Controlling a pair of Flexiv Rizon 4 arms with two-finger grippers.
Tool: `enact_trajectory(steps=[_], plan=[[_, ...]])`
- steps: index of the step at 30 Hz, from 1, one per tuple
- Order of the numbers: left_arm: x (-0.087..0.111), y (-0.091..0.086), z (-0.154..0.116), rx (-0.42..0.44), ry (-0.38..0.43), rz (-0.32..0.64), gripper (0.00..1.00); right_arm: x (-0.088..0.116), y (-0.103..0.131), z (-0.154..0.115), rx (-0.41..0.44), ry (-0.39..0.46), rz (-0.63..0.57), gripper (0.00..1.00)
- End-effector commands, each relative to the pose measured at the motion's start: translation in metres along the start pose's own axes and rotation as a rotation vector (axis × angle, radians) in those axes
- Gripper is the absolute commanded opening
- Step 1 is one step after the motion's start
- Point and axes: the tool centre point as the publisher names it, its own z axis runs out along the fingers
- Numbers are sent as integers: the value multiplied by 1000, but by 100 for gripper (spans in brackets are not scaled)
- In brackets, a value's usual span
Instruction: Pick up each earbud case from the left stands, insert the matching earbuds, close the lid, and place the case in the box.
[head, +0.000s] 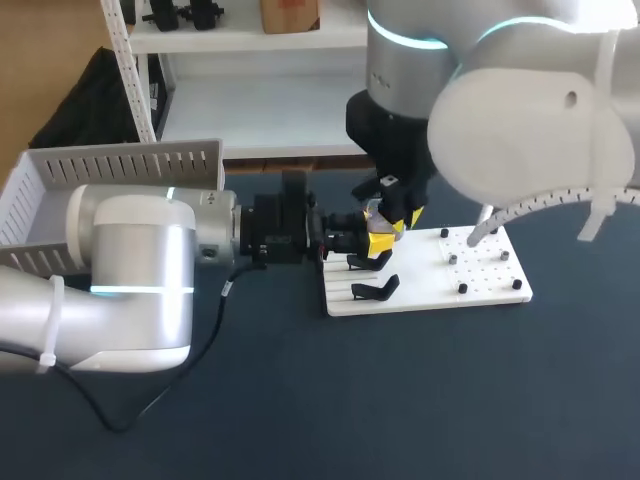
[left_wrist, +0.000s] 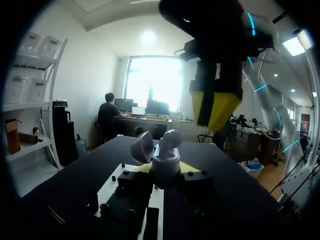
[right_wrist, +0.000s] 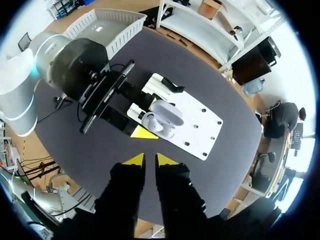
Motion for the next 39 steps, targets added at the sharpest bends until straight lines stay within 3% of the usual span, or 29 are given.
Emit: enact_trajectory(steps=[1, 19, 26, 32, 34, 39], plan=[[0, 0, 0, -3, -2, 0, 0, -7, 0, 8, -4, 11, 4, 13], [0, 0, 0, -3, -2, 0, 0, -33, 6, 10, -15, -5, -23, 12], [0, 0, 0, -3, -2, 0, 0, -36, -2, -18, 5, -64, -25, 16], [0, 0, 0, -3, -2, 0, 0, -62, -18, -10, 0, -82, 9, 18], [0, 0, 0, -3, -2, 0, 0, -71, -26, -4, 9, -96, 55, 24], [0, 0, 0, -3, -2, 0, 0, -90, -43, 14, 24, -99, 123, 22]])
